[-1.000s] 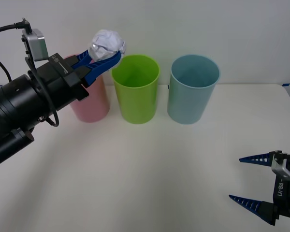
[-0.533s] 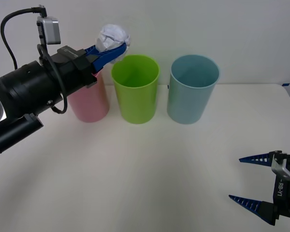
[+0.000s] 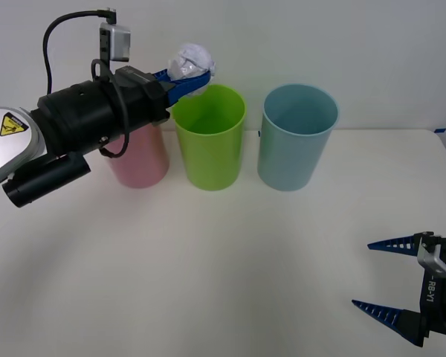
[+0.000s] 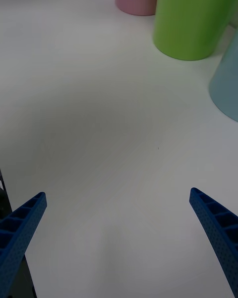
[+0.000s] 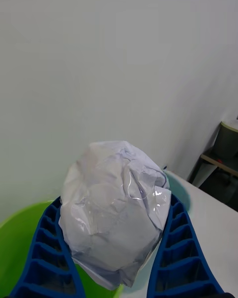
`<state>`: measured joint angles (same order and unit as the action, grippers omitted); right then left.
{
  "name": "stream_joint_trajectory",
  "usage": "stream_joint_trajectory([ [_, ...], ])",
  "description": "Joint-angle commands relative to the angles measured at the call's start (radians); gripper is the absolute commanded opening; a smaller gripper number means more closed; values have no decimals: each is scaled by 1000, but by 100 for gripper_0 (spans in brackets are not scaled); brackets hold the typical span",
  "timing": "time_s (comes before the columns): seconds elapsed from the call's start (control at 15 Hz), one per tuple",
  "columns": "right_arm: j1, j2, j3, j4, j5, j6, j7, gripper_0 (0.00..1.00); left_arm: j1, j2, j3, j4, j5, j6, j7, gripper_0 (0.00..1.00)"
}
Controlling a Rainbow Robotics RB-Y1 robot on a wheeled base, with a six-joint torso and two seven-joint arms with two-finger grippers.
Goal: Put cans in the blue bin and PET bottles in the pink bin and trash in the green bin.
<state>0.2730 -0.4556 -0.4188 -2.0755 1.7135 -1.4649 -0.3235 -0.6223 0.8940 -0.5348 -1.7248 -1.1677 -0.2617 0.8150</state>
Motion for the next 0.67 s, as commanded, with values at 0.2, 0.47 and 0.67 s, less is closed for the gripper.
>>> stream_joint_trajectory([
  [0.2, 0, 0, 0, 0, 0, 0, 0, 100, -76, 0, -82, 65, -3, 12, 7, 0],
  [0.47, 0, 0, 0, 0, 0, 0, 0, 100, -174, 0, -155, 165, 3, 13, 18, 0],
  [0.67, 0, 0, 0, 0, 0, 0, 0, 100, -237, 0, -218, 238, 8, 21, 27, 0],
])
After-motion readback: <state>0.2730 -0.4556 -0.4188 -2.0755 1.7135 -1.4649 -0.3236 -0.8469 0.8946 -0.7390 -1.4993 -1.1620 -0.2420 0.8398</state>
